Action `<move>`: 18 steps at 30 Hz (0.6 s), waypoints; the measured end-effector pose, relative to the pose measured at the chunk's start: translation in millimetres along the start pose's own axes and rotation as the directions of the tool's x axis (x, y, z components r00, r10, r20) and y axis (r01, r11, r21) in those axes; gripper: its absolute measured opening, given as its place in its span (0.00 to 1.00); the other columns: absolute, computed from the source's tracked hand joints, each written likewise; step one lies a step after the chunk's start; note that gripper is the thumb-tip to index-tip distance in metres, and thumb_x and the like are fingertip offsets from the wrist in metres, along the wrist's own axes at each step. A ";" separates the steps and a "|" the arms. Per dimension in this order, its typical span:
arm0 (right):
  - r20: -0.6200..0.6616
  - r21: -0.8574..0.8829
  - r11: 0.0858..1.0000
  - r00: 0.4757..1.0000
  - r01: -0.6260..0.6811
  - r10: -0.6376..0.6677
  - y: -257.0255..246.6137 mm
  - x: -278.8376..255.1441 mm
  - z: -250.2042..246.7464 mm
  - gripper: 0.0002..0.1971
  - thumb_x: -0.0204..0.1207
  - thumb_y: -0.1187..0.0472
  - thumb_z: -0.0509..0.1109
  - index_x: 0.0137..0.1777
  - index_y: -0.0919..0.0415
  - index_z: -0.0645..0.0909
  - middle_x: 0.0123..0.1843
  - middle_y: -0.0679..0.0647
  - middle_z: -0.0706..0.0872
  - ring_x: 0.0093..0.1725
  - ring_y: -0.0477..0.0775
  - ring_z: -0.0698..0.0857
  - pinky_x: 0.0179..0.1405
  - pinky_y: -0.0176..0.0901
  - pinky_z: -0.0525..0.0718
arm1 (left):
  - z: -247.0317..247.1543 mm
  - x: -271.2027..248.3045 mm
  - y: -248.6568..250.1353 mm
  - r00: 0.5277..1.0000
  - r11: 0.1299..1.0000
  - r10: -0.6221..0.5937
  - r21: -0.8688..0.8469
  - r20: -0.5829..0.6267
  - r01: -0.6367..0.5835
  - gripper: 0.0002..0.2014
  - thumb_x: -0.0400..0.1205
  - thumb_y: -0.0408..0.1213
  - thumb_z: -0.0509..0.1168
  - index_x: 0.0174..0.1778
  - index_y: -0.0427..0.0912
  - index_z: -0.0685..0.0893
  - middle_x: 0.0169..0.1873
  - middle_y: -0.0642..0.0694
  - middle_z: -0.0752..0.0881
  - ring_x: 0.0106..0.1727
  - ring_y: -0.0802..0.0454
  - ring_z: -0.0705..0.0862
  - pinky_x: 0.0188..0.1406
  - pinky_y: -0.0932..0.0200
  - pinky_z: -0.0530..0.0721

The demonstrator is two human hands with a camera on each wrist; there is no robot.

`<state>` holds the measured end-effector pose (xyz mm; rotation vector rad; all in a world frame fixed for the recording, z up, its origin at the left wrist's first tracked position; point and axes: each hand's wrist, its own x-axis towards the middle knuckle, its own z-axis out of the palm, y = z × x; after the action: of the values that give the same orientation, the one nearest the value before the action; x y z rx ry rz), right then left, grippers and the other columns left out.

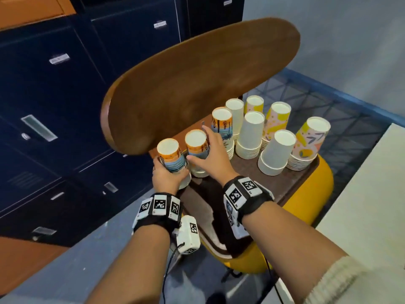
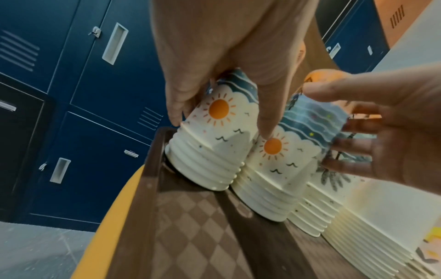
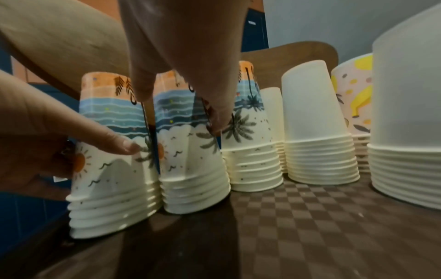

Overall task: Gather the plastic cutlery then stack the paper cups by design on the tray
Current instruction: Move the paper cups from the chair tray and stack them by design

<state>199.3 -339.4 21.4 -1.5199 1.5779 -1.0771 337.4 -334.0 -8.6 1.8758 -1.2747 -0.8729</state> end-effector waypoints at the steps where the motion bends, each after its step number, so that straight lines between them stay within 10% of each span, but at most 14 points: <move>1: -0.003 -0.008 1.000 1.000 -0.005 0.005 4.3 -0.8 1.5 0.43 0.64 0.59 0.80 0.76 0.58 0.61 0.73 0.59 0.67 0.72 0.47 0.66 0.73 0.39 0.64 | -0.2 0.6 -1.7 1.000 1.000 -0.007 0.003 0.008 0.007 0.40 0.64 0.36 0.79 0.70 0.37 0.68 0.66 0.35 0.79 0.69 0.36 0.77 0.68 0.40 0.76; 18: -0.083 0.044 0.952 0.949 -0.302 0.304 44.5 -67.1 -20.3 0.40 0.54 0.56 0.82 0.67 0.52 0.69 0.63 0.58 0.82 0.65 0.58 0.80 0.65 0.55 0.80 | 3.9 -43.2 5.8 0.967 0.996 0.082 -0.063 0.241 -0.069 0.43 0.59 0.32 0.82 0.69 0.44 0.69 0.66 0.42 0.81 0.68 0.44 0.78 0.70 0.47 0.75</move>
<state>167.5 -271.9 -14.9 -1.1731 1.7781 -0.9985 318.9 -295.3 0.4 1.7055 -1.4438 -1.1121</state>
